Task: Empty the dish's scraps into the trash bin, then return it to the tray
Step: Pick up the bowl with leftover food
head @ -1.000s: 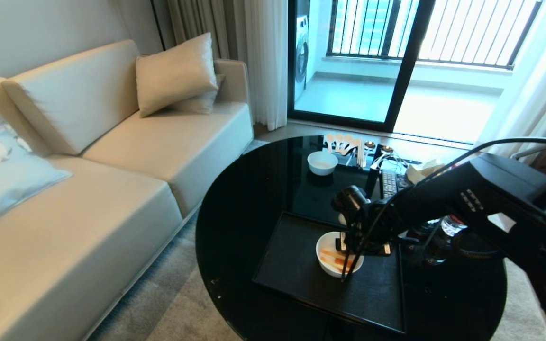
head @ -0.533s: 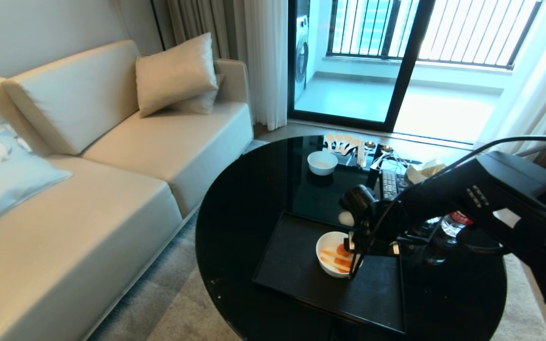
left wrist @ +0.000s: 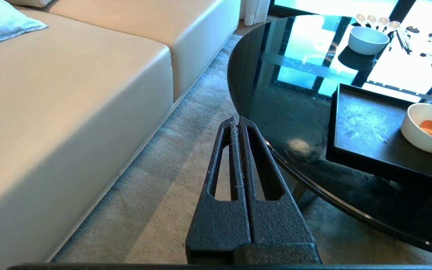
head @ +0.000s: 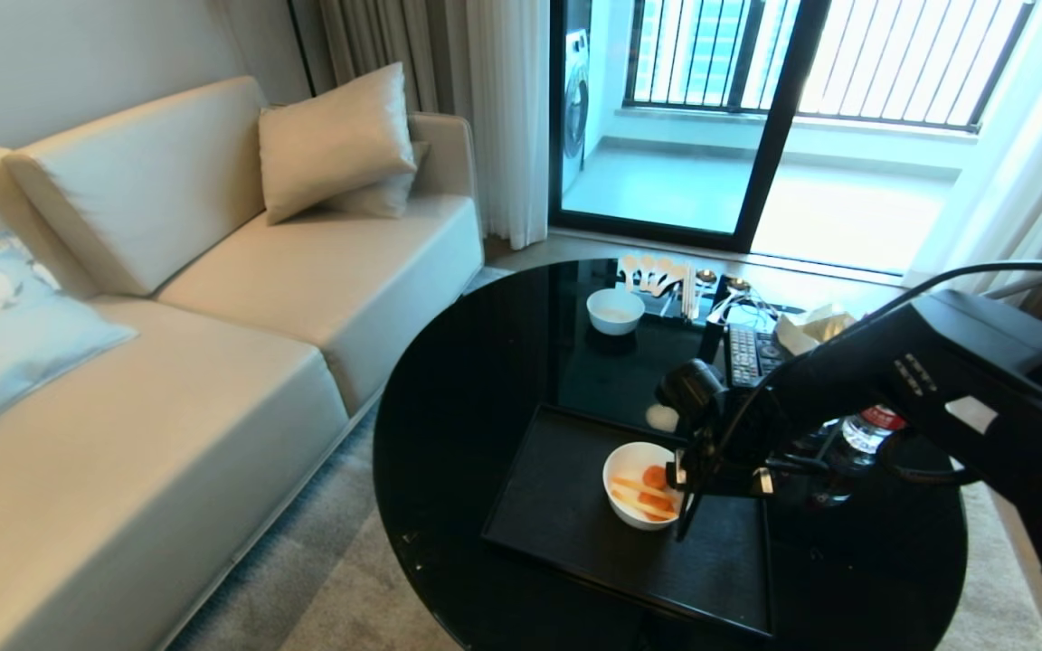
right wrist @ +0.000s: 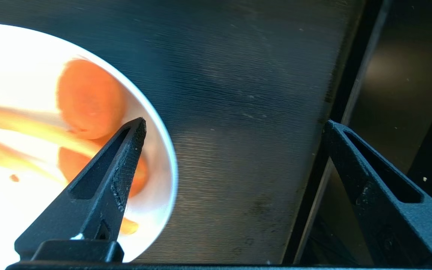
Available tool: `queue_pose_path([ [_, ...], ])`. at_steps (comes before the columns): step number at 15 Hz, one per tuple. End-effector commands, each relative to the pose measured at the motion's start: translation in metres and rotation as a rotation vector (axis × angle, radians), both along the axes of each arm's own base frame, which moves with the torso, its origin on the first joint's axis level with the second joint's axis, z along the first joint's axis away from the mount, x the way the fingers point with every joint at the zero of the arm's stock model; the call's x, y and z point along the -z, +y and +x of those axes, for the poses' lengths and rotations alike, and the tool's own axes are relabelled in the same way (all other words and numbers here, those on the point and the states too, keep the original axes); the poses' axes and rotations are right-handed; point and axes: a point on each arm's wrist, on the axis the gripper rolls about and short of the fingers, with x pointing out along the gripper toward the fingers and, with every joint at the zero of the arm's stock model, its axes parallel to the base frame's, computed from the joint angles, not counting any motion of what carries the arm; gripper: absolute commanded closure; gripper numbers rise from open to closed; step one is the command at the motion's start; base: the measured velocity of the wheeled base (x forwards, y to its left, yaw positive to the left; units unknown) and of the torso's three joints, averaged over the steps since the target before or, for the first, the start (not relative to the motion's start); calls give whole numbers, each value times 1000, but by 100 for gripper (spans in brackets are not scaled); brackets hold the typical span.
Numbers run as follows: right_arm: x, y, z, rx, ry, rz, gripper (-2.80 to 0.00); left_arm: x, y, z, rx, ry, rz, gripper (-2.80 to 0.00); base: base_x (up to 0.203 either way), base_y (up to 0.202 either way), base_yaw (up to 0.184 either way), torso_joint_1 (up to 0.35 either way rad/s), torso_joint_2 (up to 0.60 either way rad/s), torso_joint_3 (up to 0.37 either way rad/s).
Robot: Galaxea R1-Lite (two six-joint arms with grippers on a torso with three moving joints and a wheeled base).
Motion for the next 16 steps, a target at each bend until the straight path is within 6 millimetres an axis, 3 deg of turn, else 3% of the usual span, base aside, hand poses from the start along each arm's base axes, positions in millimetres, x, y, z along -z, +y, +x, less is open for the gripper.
queue_pose_path([
  [1, 3, 0, -2, 2, 8, -5, -280, 0, 0, 0, 0, -1, -1, 0, 0, 0, 0, 0, 0, 0],
  [16, 8, 13, 3, -24, 1, 3, -280, 0, 0, 0, 0, -1, -2, 0, 0, 0, 0, 0, 0, 0],
])
